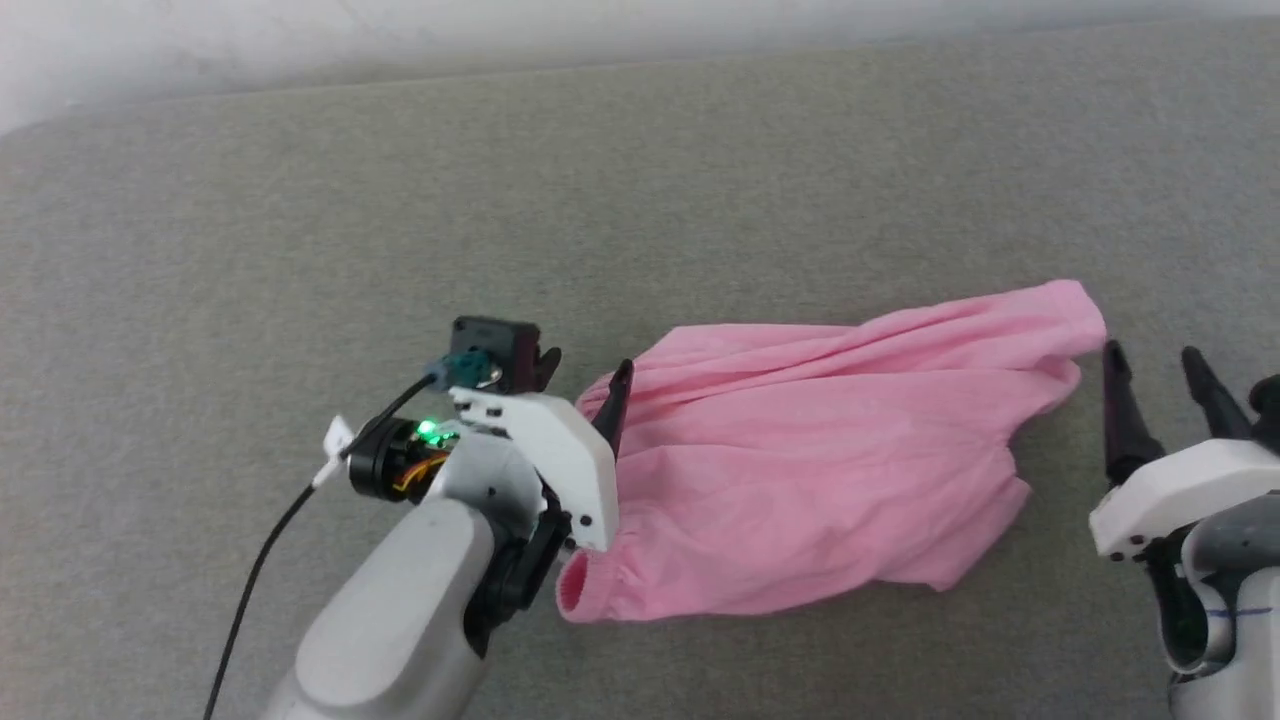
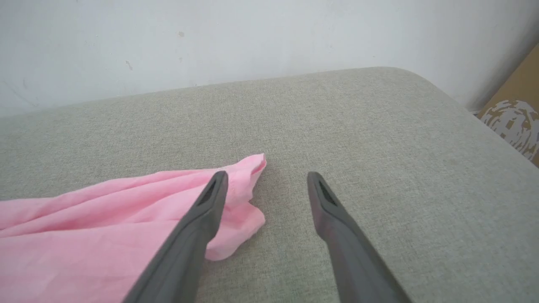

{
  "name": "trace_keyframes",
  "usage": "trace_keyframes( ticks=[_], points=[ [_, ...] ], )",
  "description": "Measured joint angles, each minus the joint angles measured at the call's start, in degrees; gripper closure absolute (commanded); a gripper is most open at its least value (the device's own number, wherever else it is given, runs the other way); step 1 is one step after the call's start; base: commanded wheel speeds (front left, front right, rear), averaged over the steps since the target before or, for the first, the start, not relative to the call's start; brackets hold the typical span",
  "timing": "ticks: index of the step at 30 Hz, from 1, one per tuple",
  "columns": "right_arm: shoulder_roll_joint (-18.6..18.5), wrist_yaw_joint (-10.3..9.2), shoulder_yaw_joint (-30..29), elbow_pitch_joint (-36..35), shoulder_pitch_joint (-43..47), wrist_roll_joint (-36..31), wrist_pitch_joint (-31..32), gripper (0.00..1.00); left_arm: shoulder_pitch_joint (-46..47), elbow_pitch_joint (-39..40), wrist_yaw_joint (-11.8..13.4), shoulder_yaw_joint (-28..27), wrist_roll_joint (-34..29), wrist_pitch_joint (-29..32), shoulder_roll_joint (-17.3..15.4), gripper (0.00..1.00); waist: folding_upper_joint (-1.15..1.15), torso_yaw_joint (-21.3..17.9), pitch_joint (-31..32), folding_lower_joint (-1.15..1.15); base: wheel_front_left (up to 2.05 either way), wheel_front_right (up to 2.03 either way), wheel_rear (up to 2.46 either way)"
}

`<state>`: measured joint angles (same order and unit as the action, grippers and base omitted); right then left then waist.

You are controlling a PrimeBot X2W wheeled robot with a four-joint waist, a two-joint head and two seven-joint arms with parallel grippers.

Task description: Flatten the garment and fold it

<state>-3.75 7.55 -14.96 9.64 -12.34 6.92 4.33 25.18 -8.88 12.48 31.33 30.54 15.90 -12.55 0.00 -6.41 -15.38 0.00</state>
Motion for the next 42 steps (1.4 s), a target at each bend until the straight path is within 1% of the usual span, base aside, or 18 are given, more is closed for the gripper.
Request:
trace_keyframes(
  ticks=[3,5,7,10,11,12,13,16,19,24,28,33,34,35,36,37,40,42],
  points=[
    [0.27,0.00,2.08,-1.96,1.07,0.67,0.20,0.00,3.33,-4.20,-1.36,1.70,-0.57,3.19,-0.20,0.00,0.00,-1.53,-0.57,0.00,0.00,0.00,0.00],
    [0.41,0.00,3.21,-2.81,1.17,0.80,0.68,0.00,5.11,-6.93,-1.69,3.08,-1.53,6.28,-0.37,0.00,0.00,-2.58,-0.98,0.00,0.00,0.00,0.00],
    [0.45,0.00,3.74,-3.49,1.19,0.79,1.05,0.00,6.10,-9.20,-1.67,4.43,-2.52,9.67,-0.92,0.00,0.00,-3.55,-1.37,0.00,0.00,0.00,0.00],
    [0.30,0.00,3.88,-4.01,1.19,0.51,1.69,0.00,7.63,-9.95,-1.24,5.16,-3.32,12.05,-1.36,0.00,0.00,-4.58,-2.00,0.00,0.00,0.00,0.00],
    [0.14,0.00,3.97,-4.01,1.19,0.37,1.89,0.00,8.03,-9.98,-1.24,5.47,-3.55,12.60,-1.44,0.31,0.00,-4.74,-2.23,0.00,0.00,0.00,0.00],
    [-0.21,0.00,4.20,-3.98,1.17,0.07,2.29,0.00,8.21,-9.87,-1.22,5.55,-3.57,12.82,-1.47,0.92,0.00,-4.81,-2.46,0.00,0.00,0.00,0.00],
    [-0.54,0.00,4.38,-3.90,1.04,0.00,2.69,0.00,8.23,-9.70,-1.04,5.50,-3.48,12.87,-1.45,1.00,0.00,-4.81,-2.68,0.00,0.00,0.00,0.00],
    [-2.14,0.00,5.17,-2.79,-0.38,-0.49,4.01,0.00,8.10,-8.73,-0.77,5.73,-3.42,12.63,-1.07,1.00,0.00,-4.28,-3.14,0.00,0.00,0.00,0.00],
    [-4.37,0.00,5.68,-0.24,-4.19,-0.46,5.87,0.00,7.54,-7.47,-0.75,5.84,-3.21,11.57,-0.69,1.00,0.00,-3.34,-3.69,0.00,0.00,0.00,0.00],
    [-7.58,0.00,5.82,6.90,-13.13,1.41,11.57,0.00,7.17,-5.45,-0.82,6.34,-3.22,10.31,-0.26,1.00,0.00,-1.63,-5.22,0.01,0.00,0.00,0.00],
    [-9.39,0.00,7.51,13.49,-19.91,4.33,19.47,0.00,7.54,-4.28,-0.97,6.72,-3.25,9.84,0.14,1.00,0.00,-0.41,-6.91,0.01,0.00,0.00,0.00],
    [-11.15,0.00,10.43,19.97,-25.89,6.67,29.95,0.00,8.70,-3.07,-1.56,7.33,-3.26,9.75,0.69,1.00,0.00,1.02,-9.04,0.00,0.00,0.00,0.00],
    [-11.43,-0.01,10.84,20.95,-26.77,6.87,32.55,0.10,9.00,-2.94,-1.86,7.43,-3.25,9.75,0.76,1.00,0.00,1.30,-9.38,0.01,0.00,0.00,0.00],
    [-11.95,0.00,11.26,21.62,-27.87,6.88,35.46,0.52,9.24,-2.88,-1.94,7.51,-3.24,9.76,0.87,1.00,0.00,1.58,-9.67,0.00,0.00,0.00,0.00],
    [-12.58,0.00,11.69,21.87,-28.94,6.87,38.08,0.61,9.39,-2.77,-2.25,7.61,-3.23,9.79,1.05,1.00,0.00,1.84,-9.92,0.00,0.00,0.00,0.00],
    [-12.93,0.00,12.21,21.97,-29.88,6.99,40.46,1.00,9.50,-2.65,-2.38,7.65,-3.21,9.80,1.13,1.00,0.00,2.07,-10.16,0.00,0.00,0.00,0.00],
    [-13.34,0.00,13.32,21.17,-31.62,8.05,46.08,1.00,10.46,-2.24,-3.45,7.53,-2.49,9.80,1.07,1.00,0.00,2.48,-10.77,0.00,0.00,0.00,0.00],
    [-13.65,0.00,13.67,19.63,-32.03,8.26,47.91,1.00,11.61,-1.92,-4.37,7.27,-2.31,9.81,0.46,1.00,0.00,2.53,-11.11,0.01,0.00,0.00,0.00]
  ],
)
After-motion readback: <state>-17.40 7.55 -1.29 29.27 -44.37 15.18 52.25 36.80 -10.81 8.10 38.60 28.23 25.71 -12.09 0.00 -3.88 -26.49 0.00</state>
